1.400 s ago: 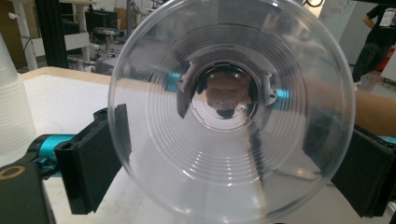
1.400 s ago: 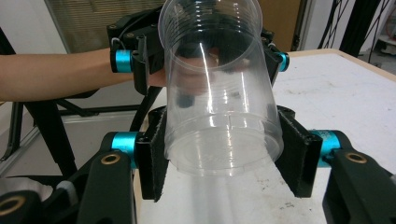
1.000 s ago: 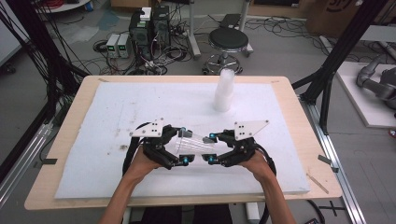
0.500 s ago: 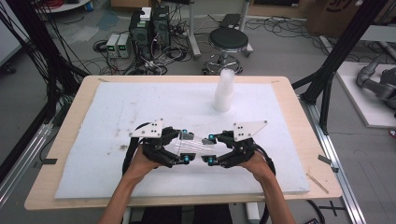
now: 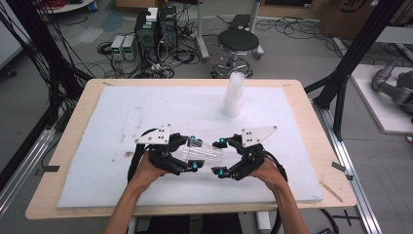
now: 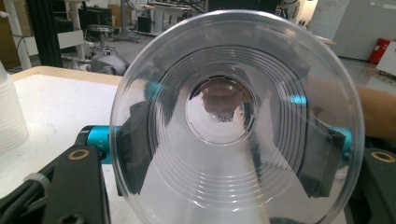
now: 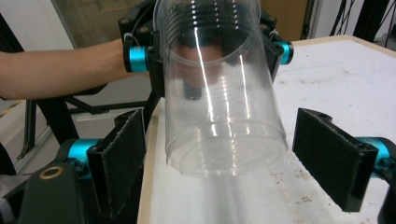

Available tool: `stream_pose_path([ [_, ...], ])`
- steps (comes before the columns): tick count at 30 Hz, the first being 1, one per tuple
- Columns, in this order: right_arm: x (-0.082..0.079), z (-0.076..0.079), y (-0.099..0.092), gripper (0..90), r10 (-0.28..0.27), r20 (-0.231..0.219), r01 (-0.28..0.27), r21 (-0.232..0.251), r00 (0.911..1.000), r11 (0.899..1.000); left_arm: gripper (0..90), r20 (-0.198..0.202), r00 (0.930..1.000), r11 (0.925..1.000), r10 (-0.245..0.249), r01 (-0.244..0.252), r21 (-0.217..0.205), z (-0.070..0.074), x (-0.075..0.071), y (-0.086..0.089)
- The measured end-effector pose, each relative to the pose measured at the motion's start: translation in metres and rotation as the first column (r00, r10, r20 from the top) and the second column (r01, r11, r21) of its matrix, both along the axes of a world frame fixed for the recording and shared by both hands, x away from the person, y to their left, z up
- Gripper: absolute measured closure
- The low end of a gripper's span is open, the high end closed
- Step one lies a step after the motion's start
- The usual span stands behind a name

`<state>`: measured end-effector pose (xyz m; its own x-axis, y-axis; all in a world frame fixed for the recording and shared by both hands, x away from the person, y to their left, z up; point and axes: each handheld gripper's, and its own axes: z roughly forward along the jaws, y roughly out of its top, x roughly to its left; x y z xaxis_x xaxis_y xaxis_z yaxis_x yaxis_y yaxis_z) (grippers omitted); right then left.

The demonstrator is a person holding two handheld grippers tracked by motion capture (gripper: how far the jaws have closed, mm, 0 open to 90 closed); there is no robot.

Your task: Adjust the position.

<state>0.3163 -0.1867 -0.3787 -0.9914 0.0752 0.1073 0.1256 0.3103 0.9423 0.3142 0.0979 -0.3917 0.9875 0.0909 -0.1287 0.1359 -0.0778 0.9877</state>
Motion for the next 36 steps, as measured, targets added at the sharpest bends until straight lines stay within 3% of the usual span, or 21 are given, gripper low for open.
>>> stream_pose_path([
  [9,-0.001,-0.001,-0.001,16.0,-0.027,0.004,0.027,-0.024,0.9996,0.999,30.6,0.011,0.9998,0.9994,0.016,-0.016,0.029,0.002,0.000,0.005],
  [11,-0.001,-0.005,-0.006,16.0,-0.091,0.013,0.091,-0.045,0.9958,0.995,30.6,0.014,0.9991,0.9964,0.039,-0.040,0.075,0.005,0.002,0.009],
  [12,-0.001,-0.005,-0.006,16.0,-0.091,0.013,0.091,-0.045,0.9958,0.995,30.6,0.014,0.9991,0.9964,0.039,-0.040,0.075,0.005,0.002,0.009],
  [13,-0.001,-0.006,-0.008,16.1,-0.110,0.019,0.111,-0.051,0.9938,0.993,30.6,0.014,0.9987,0.9946,0.049,-0.050,0.091,0.006,0.004,0.011],
  [14,-0.001,-0.009,-0.013,16.1,-0.187,0.031,0.189,-0.079,0.9819,0.979,30.6,0.015,0.9983,0.9924,0.056,-0.058,0.108,0.008,0.006,0.013],
  [15,-0.001,-0.009,-0.013,16.1,-0.187,0.031,0.189,-0.079,0.9819,0.979,30.6,0.016,0.9977,0.9897,0.066,-0.067,0.126,0.009,0.008,0.014],
  [16,0.000,-0.013,-0.019,16.1,-0.251,0.032,0.253,-0.087,0.9674,0.963,30.6,0.018,0.9966,0.9836,0.080,-0.082,0.160,0.010,0.011,0.015],
  [17,0.000,-0.013,-0.019,16.1,-0.251,0.032,0.253,-0.087,0.9674,0.963,30.5,0.018,0.9959,0.9800,0.089,-0.091,0.177,0.011,0.013,0.016],
  [21,-0.002,-0.021,-0.029,16.1,-0.355,0.040,0.357,-0.114,0.9342,0.927,30.5,0.020,0.9939,0.9542,0.109,-0.110,0.278,0.016,0.025,0.020],
  [24,-0.005,-0.028,-0.036,16.1,-0.427,0.052,0.430,-0.125,0.9028,0.894,30.5,0.019,0.9930,0.9310,0.117,-0.116,0.346,0.018,0.034,0.021],
  [25,-0.006,-0.030,-0.038,16.1,-0.452,0.053,0.455,-0.131,0.8902,0.881,30.6,0.020,0.9928,0.9194,0.118,-0.117,0.375,0.019,0.037,0.022],
  [26,-0.008,-0.036,-0.044,16.1,-0.512,0.067,0.516,-0.142,0.8561,0.844,30.5,0.020,0.9928,0.9076,0.118,-0.116,0.403,0.019,0.041,0.022],
  [27,-0.008,-0.036,-0.044,16.1,-0.512,0.067,0.516,-0.142,0.8561,0.844,30.5,0.020,0.9935,0.8997,0.112,-0.110,0.422,0.019,0.044,0.022],
  [29,-0.009,-0.041,-0.049,16.1,-0.550,0.071,0.554,-0.154,0.8323,0.818,30.6,0.016,0.9935,0.8868,0.113,-0.108,0.449,0.019,0.049,0.023],
  [30,-0.010,-0.043,-0.051,16.1,-0.566,0.071,0.569,-0.163,0.8216,0.806,30.5,0.014,0.9935,0.8718,0.113,-0.106,0.478,0.018,0.052,0.023],
  [31,-0.012,-0.048,-0.056,16.1,-0.610,0.077,0.613,-0.171,0.7889,0.771,30.5,0.018,0.9936,0.8603,0.111,-0.105,0.499,0.018,0.053,0.022],
  [32,-0.012,-0.051,-0.059,16.1,-0.625,0.078,0.628,-0.172,0.7767,0.759,30.5,0.021,0.9938,0.8449,0.109,-0.104,0.525,0.018,0.056,0.022],
  [33,-0.012,-0.051,-0.059,16.1,-0.625,0.078,0.628,-0.172,0.7767,0.759,30.5,0.021,0.9941,0.8331,0.106,-0.101,0.544,0.019,0.058,0.021],
  [34,-0.014,-0.056,-0.065,16.1,-0.656,0.076,0.657,-0.178,0.7513,0.732,30.5,0.029,0.9941,0.8117,0.105,-0.102,0.575,0.021,0.063,0.020],
  [35,-0.014,-0.056,-0.065,16.1,-0.656,0.076,0.657,-0.178,0.7513,0.732,30.5,0.029,0.9941,0.8117,0.105,-0.102,0.575,0.021,0.063,0.020],
  [36,-0.014,-0.062,-0.069,16.1,-0.674,0.072,0.673,-0.187,0.7357,0.715,30.6,0.030,0.9944,0.8003,0.102,-0.100,0.591,0.023,0.065,0.019],
])
